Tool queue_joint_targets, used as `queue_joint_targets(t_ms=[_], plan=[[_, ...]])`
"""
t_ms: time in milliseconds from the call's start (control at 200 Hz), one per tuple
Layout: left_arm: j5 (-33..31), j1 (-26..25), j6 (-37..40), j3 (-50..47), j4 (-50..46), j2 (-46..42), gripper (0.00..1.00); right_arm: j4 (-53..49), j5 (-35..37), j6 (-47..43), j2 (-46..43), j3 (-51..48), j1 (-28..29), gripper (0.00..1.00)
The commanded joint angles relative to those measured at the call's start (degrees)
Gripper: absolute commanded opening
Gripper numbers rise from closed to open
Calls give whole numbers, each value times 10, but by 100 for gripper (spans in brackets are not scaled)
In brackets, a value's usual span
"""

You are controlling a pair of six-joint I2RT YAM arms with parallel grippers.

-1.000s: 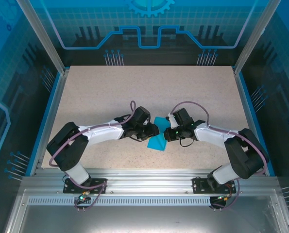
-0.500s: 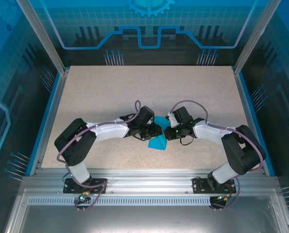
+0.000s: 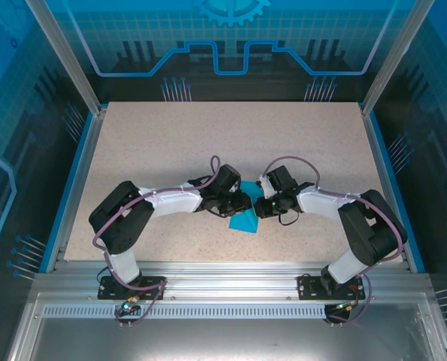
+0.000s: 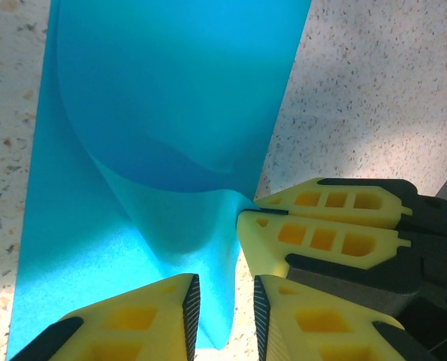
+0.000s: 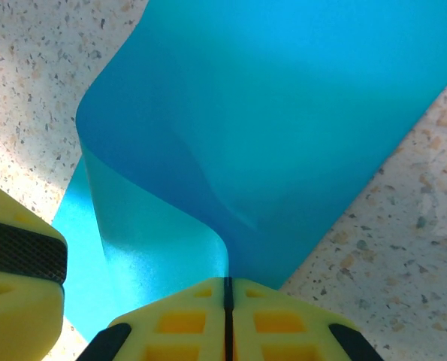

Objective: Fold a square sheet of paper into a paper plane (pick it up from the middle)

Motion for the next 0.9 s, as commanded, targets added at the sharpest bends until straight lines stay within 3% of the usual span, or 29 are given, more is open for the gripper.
queue_joint_targets(t_ms=[0,895], plan=[[-1,-5,-5,19,1,14,29,-4,-5,-10,10,16,-11,9],[-14,-2,-20,10,39,45,29,4,-10,-2,15,14,-15,9]])
